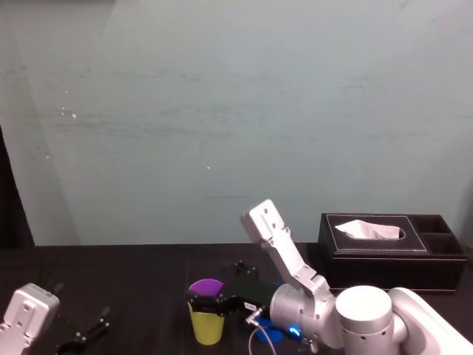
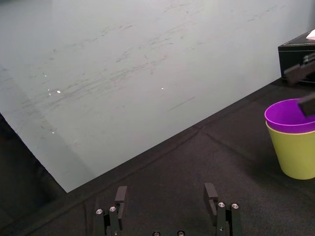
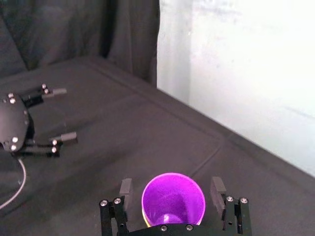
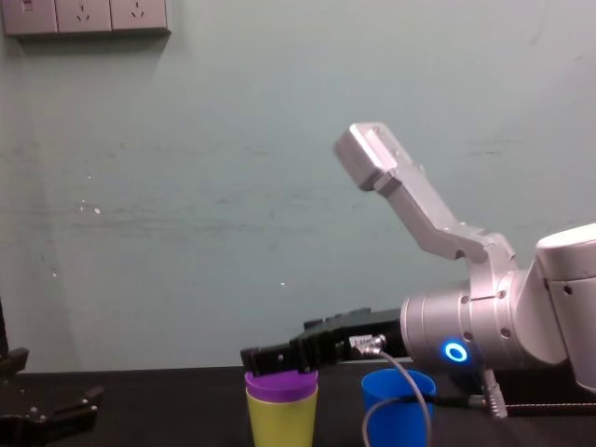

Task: Stack the three plastic cups sequentially using one hand.

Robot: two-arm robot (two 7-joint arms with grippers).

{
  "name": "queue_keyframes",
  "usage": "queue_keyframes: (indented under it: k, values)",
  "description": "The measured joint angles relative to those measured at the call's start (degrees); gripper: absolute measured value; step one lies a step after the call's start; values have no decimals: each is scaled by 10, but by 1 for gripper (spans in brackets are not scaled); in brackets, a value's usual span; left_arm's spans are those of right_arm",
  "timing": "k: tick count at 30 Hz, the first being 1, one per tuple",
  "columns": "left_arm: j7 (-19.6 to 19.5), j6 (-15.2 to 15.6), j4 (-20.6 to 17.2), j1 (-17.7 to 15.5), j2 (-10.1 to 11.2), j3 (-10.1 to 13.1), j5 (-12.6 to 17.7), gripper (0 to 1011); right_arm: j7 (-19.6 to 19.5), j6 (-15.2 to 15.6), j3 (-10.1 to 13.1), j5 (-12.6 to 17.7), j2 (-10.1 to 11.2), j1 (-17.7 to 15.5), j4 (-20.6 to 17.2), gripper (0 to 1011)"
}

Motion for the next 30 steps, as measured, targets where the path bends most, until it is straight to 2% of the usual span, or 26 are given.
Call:
queue_keyframes:
  k: [7, 13, 20, 30]
  values:
    - [0, 0, 0, 0, 0, 0, 0, 1000, -13, -21, 12, -4, 10, -21, -36, 1002]
    - [0, 0, 0, 0, 0, 0, 0, 1000, -31, -20, 29, -3, 22, -48, -81, 1002]
    - [0, 0, 0, 0, 0, 0, 0, 1000, -60, 10, 60, 0, 48, -98, -161, 1002]
    - [0, 0, 0, 0, 0, 0, 0, 1000, -63, 75, 95, 19, 87, -152, -246, 1002]
